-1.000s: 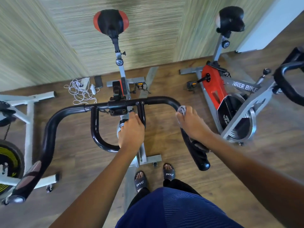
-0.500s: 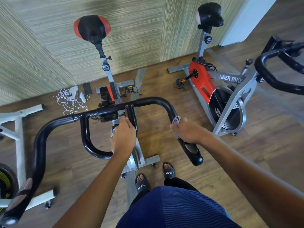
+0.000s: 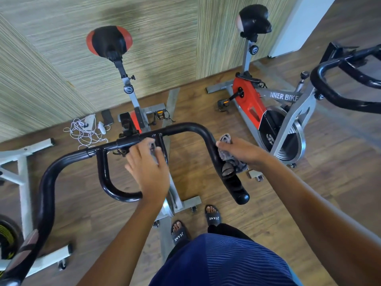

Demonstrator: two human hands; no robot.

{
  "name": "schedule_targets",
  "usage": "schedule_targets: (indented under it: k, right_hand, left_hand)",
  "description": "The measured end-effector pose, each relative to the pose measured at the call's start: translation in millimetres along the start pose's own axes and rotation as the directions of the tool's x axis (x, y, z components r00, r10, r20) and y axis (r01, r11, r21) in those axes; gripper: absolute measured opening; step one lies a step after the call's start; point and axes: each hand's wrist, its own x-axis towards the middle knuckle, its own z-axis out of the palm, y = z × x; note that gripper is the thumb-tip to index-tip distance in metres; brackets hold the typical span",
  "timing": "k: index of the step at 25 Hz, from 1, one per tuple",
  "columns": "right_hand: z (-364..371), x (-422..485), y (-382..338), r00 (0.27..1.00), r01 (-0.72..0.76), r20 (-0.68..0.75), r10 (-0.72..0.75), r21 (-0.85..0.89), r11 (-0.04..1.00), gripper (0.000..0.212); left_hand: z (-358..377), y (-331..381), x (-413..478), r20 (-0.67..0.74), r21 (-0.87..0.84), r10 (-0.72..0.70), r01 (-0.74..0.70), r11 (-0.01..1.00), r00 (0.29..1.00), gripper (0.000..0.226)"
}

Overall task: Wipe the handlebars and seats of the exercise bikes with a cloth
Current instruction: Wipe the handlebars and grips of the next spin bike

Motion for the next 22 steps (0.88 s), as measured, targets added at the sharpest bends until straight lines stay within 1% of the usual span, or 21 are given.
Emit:
schedule_targets:
  k: [1, 2, 3, 4, 5, 6, 7, 8, 9, 11, 12, 13, 15, 16, 17, 18, 19, 20, 21, 22]
  right_hand:
    - [-4.9, -2.9, 3.5, 1.0, -0.007, -0.025, 0.009, 0.067, 0.998, 0.036]
    - [-9.2, -6.0, 7.5, 0.999, -0.008, -0.049, 0.015, 0.14, 0.99, 0.034]
    - [-12.1, -10.8, 10.4, 0.998, 0.006, -0.069, 0.009, 0.222, 0.975, 0.032]
    - [-13.9, -14.4, 13.7, 0.995, 0.024, -0.095, 0.006, 0.306, 0.952, 0.029]
    - [-15.7, -18.8, 18.2, 0.992, 0.039, -0.129, 0.011, 0.378, 0.925, 0.028]
    - [-17.6, -22.4, 24.0, 0.987, 0.048, -0.157, 0.024, 0.44, 0.896, 0.029]
    - [-20.0, -27.6, 28.3, 0.984, 0.047, -0.175, 0.043, 0.478, 0.877, 0.029]
    - [-22.7, -33.8, 30.9, 0.982, 0.043, -0.182, 0.055, 0.496, 0.867, 0.027]
    - [-26.0, -40.7, 31.3, 0.983, 0.048, -0.18, 0.043, 0.473, 0.88, 0.025]
    - [-29.6, -53.5, 29.3, 0.986, 0.096, -0.165, -0.035, 0.378, 0.921, 0.024]
    - [-26.7, -60.8, 25.6, 0.983, 0.141, -0.154, -0.097, 0.31, 0.94, 0.022]
    - [-20.4, -70.3, 18.9, 0.976, 0.2, -0.132, -0.174, 0.219, 0.955, 0.022]
    - [-1.0, -78.6, 15.9, 0.948, 0.313, -0.041, -0.316, -0.064, 0.947, 0.025]
    - [10.8, -79.0, 20.5, 0.938, 0.344, 0.031, -0.345, -0.21, 0.915, 0.031]
    - [20.7, -81.4, 24.5, 0.943, 0.331, 0.077, -0.323, -0.307, 0.892, 0.039]
    - [26.7, -83.3, 27.2, 0.95, 0.309, 0.068, -0.303, -0.307, 0.9, 0.045]
    - [29.9, -84.4, 28.1, 0.955, 0.293, 0.03, -0.295, -0.247, 0.924, 0.044]
    - [31.5, -85.3, 28.9, 0.956, 0.285, -0.016, -0.294, -0.2, 0.937, 0.037]
    - [32.4, -90.6, 27.0, 0.953, 0.283, -0.046, -0.301, -0.225, 0.932, 0.03]
    - [34.4, -93.1, 27.7, 0.951, 0.277, -0.054, -0.306, -0.301, 0.913, 0.028]
  left_hand:
    - [-0.4, 12.2, -6.1, 0.01, -0.106, 0.157, -0.155, 0.982, 0.988, 0.013]
    - [1.7, 27.7, -13.0, 0.084, -0.249, 0.31, -0.281, 0.927, 0.947, 0.013]
    - [3.8, 45.7, -20.1, 0.196, -0.379, 0.434, -0.341, 0.86, 0.879, 0.014]
    - [7.8, 60.6, -25.0, 0.319, -0.474, 0.529, -0.351, 0.807, 0.786, 0.018]
    - [12.3, 73.6, -28.4, 0.43, -0.514, 0.601, -0.365, 0.776, 0.673, 0.022]
    - [17.1, 81.7, -30.5, 0.524, -0.505, 0.643, -0.404, 0.762, 0.558, 0.028]
    - [21.6, 82.7, -33.1, 0.599, -0.474, 0.648, -0.443, 0.761, 0.471, 0.032]
    - [24.3, 78.1, -36.6, 0.644, -0.448, 0.629, -0.452, 0.771, 0.435, 0.036]
    - [24.3, 68.9, -41.0, 0.657, -0.44, 0.6, -0.414, 0.797, 0.457, 0.037]
    - [18.5, 50.4, -53.4, 0.614, -0.489, 0.519, -0.23, 0.842, 0.594, 0.031]
    - [14.6, 45.1, -62.6, 0.595, -0.517, 0.47, -0.138, 0.845, 0.652, 0.027]
    - [11.2, 42.4, -73.1, 0.581, -0.546, 0.423, -0.053, 0.836, 0.696, 0.022]
    - [8.4, 42.6, -90.1, 0.571, -0.599, 0.288, 0.15, 0.787, 0.769, 0.016]
    - [7.2, 43.7, -93.5, 0.576, -0.617, 0.208, 0.253, 0.745, 0.791, 0.016]
    - [7.0, 43.5, -94.1, 0.579, -0.634, 0.145, 0.332, 0.698, 0.802, 0.019]
    - [6.5, 44.3, -93.4, 0.585, -0.646, 0.101, 0.387, 0.658, 0.805, 0.02]
    - [6.2, 46.1, -92.7, 0.593, -0.65, 0.075, 0.422, 0.632, 0.802, 0.019]
    - [5.8, 48.5, -92.3, 0.593, -0.652, 0.06, 0.435, 0.621, 0.803, 0.017]
    - [4.7, 50.6, -92.2, 0.578, -0.654, 0.053, 0.423, 0.627, 0.814, 0.014]
    - [2.7, 52.6, -90.7, 0.544, -0.646, 0.039, 0.389, 0.657, 0.838, 0.013]
